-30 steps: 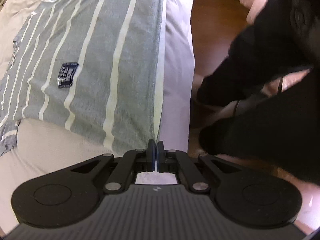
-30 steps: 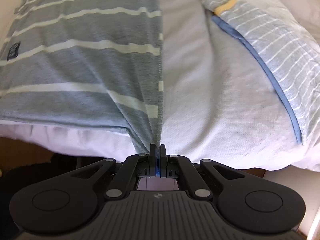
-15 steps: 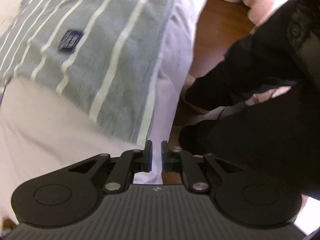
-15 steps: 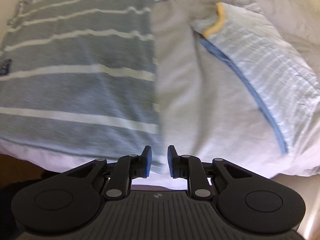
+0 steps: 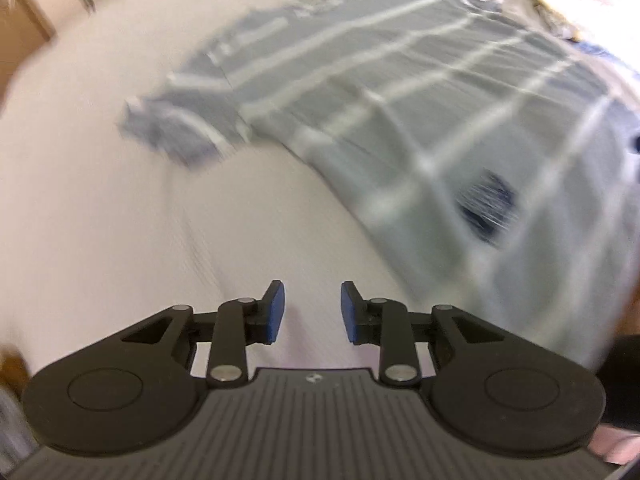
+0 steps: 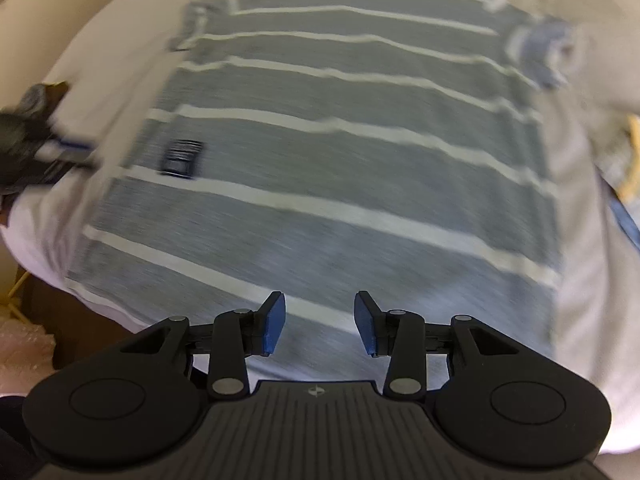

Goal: Fold clothes

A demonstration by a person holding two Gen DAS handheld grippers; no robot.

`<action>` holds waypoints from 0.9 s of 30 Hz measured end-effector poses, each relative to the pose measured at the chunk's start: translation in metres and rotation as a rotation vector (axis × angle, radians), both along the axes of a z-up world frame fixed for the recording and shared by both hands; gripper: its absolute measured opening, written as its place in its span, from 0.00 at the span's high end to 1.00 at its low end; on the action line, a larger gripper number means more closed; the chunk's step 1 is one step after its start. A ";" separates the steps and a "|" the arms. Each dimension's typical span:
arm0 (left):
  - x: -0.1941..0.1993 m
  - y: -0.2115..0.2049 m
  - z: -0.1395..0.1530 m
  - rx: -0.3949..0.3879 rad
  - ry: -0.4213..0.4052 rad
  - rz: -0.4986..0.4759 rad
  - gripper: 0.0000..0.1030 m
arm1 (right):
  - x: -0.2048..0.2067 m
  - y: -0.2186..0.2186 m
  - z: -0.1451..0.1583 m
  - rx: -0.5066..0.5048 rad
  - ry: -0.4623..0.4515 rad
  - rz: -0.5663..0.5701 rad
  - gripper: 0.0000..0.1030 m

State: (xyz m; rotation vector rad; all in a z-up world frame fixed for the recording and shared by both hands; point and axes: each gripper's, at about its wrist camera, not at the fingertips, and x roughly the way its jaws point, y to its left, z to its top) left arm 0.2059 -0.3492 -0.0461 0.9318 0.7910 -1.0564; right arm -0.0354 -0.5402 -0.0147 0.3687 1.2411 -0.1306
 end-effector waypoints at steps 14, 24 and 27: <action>0.057 -0.059 -0.075 0.142 -0.542 -0.707 1.00 | 0.043 0.029 -0.004 -0.018 -0.011 -0.067 0.54; 0.102 -0.038 -0.059 0.045 -0.510 -0.643 0.93 | 0.072 0.044 -0.005 -0.017 -0.021 -0.102 0.54; 0.104 -0.033 -0.050 0.034 -0.485 -0.560 0.88 | 0.084 0.058 -0.006 0.006 -0.032 -0.067 0.54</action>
